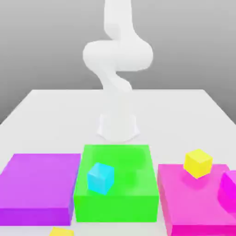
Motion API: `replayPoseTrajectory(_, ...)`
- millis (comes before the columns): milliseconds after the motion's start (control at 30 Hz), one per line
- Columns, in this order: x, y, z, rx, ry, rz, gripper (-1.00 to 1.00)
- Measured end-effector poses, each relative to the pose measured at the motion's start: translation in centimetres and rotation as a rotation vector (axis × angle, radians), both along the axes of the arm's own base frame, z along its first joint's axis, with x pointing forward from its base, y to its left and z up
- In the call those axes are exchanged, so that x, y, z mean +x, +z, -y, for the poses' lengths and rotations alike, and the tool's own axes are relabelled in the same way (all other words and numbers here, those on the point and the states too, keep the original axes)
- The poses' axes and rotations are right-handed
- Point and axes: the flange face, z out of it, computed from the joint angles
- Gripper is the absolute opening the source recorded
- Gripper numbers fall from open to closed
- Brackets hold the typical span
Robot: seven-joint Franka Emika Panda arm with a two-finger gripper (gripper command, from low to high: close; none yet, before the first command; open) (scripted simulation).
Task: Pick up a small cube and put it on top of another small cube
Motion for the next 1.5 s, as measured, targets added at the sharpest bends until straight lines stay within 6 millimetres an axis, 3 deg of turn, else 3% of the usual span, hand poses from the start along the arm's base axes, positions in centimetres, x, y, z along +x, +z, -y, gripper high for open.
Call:
replayPoseTrajectory(267,9.0,-10.6,3.0,0.033,-0.033,-0.198,0.0)
replayPoseTrajectory(533,14.8,-23.2,6.3,0.057,-0.078,-0.39,0.0)
replayPoseTrajectory(800,16.8,-37.2,9.8,0.067,-0.132,-0.582,0.0)
replayPoseTrajectory(1000,15.9,-47.9,12.2,0.065,-0.171,-0.719,0.0)
replayPoseTrajectory(1133,15.7,-54.1,12.5,0.064,-0.176,-0.736,0.0)
replayPoseTrajectory(1167,15.6,-54.9,12.5,0.064,-0.176,-0.736,-1.0)
replayPoseTrajectory(1367,15.6,-55.4,12.5,0.065,-0.176,-0.737,-1.0)
replayPoseTrajectory(1500,15.7,-51.2,12.5,0.064,-0.176,-0.737,-1.0)
